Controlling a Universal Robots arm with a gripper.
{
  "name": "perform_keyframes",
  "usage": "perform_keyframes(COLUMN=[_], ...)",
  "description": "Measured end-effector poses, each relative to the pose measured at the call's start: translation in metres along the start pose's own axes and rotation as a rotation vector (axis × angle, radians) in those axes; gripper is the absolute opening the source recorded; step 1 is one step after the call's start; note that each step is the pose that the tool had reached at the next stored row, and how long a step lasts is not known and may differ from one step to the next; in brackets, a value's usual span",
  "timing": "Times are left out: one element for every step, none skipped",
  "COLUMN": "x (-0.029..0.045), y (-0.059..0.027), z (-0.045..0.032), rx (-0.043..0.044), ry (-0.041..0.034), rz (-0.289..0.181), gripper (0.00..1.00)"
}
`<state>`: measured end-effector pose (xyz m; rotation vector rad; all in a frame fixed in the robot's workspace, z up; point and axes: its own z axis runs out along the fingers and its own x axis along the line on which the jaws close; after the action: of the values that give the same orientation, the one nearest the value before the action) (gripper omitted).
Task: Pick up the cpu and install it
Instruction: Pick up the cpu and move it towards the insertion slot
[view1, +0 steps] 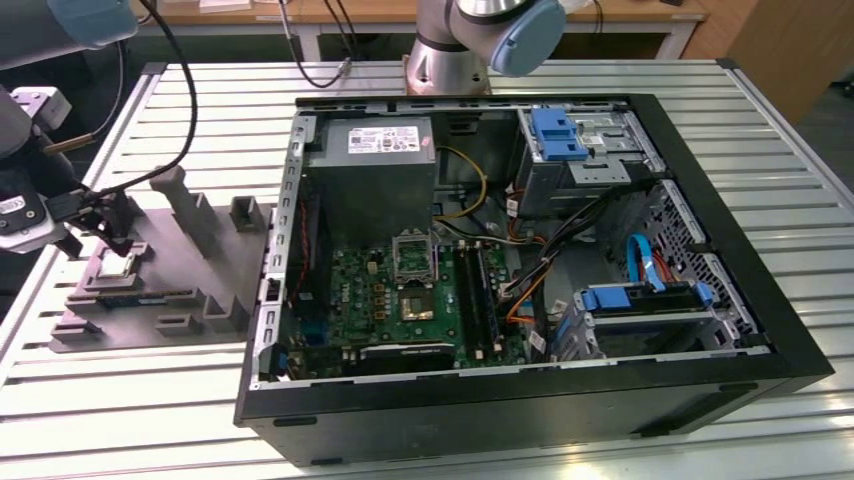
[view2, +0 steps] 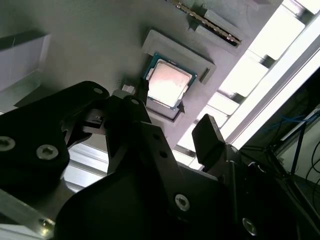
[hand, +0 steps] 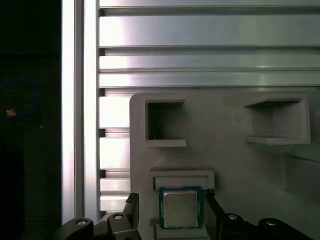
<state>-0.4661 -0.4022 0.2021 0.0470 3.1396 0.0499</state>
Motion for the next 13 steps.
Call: perform_keyframes(x=[-0.0001,-0.0003,-0.0004,-0.0006,-0.0009,-0.0011,-0.0012,-0.0012,-0.0013,-0.0013,-0.0013,-0.0013,-0.0013], y=[-0.0001,-0.0003,-0.0005,-0.0008,-0.001,-0.0013,-0.0014,-0.0014,-0.0014,-0.0014,-0.0015,-0.0014,-0.0015], z=[0.0009,0.0016,0.0023,0.0029,0.0035,0.0041,0.0043,0.0044,0.0044,0.0044,0.0045,0.0046,0.0046], rx=[0.0001,0.0004,0.0006,0.0008,0.0009,0.0009,0.0011,0.0011,0.0012,0.0012,0.0012,0.0011,0.0012], ry=[0.0,0.0001,0.0001,0.0001,0.0,0.0001,0.0002,0.0002,0.0002,0.0002,0.0001,0.0,0.0], rz=[0.0,0.0,0.0,0.0,0.0,0.0,0.0,0.0,0.0,0.0,0.0,0.0,0.0], gripper=[0.62,0.62,0.62,0.62,0.62,0.62,0.62,0.62,0.62,0.62,0.62,0.62,0.62])
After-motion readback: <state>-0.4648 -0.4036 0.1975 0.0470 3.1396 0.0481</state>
